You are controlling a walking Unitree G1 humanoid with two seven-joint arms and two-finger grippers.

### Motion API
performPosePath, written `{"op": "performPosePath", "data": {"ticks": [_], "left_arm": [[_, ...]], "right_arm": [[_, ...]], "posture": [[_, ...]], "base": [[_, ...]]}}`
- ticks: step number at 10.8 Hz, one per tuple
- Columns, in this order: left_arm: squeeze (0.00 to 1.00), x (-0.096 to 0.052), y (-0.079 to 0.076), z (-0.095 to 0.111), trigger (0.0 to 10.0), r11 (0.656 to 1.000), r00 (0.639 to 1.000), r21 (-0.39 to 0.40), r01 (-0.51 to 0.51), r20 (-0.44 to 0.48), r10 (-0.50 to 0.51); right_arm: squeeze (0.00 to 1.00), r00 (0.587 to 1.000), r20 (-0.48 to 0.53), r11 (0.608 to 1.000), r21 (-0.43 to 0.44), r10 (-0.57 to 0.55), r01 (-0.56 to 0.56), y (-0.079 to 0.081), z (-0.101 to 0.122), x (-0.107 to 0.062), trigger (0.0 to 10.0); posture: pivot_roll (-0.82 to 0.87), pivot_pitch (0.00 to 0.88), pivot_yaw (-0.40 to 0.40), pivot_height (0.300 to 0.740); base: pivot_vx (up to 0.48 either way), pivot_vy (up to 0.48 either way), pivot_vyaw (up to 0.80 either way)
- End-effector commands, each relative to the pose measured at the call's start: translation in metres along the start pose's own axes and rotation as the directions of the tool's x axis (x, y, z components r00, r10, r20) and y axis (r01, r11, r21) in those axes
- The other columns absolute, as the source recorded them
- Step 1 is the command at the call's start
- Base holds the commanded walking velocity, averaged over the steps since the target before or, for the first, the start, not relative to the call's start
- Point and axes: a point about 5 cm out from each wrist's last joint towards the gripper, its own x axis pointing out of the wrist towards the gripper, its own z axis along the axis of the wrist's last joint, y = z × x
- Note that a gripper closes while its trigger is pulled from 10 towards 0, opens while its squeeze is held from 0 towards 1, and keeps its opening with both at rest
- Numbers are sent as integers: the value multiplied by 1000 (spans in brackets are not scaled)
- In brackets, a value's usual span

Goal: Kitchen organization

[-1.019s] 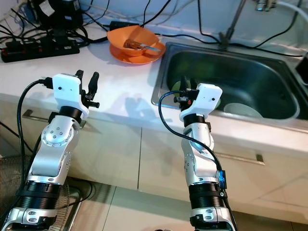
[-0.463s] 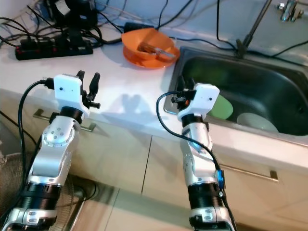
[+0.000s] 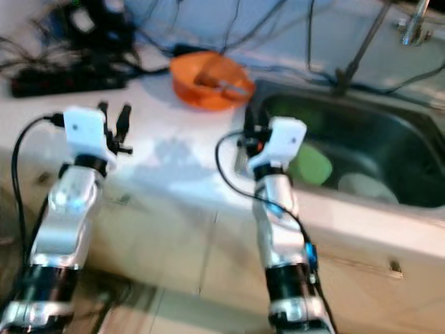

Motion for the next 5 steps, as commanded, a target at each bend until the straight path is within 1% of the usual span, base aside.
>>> {"op": "performPosePath", "data": {"ticks": [1, 4, 5], "left_arm": [[0, 2, -8, 5, 10000, 1000, 999, 4, 31, 16, -31], [0, 2, -8, 5, 10000, 1000, 999, 4, 29, 16, -29], [0, 2, -8, 5, 10000, 1000, 999, 4, 31, 16, -31]], "right_arm": [[0, 999, -1, 999, -4, -35, 35, -9, 1, -1, 10000], [0, 999, -6, 999, 0, -36, 36, -9, 0, -1, 10000], [0, 999, -10, 999, 3, -36, 36, -9, 0, -1, 10000]], "posture": [[89, 40, -74, 740], [89, 45, -75, 740], [90, 43, -76, 740]], "base": [[356, 0, 0], [355, 0, 0], [356, 0, -538]]}}
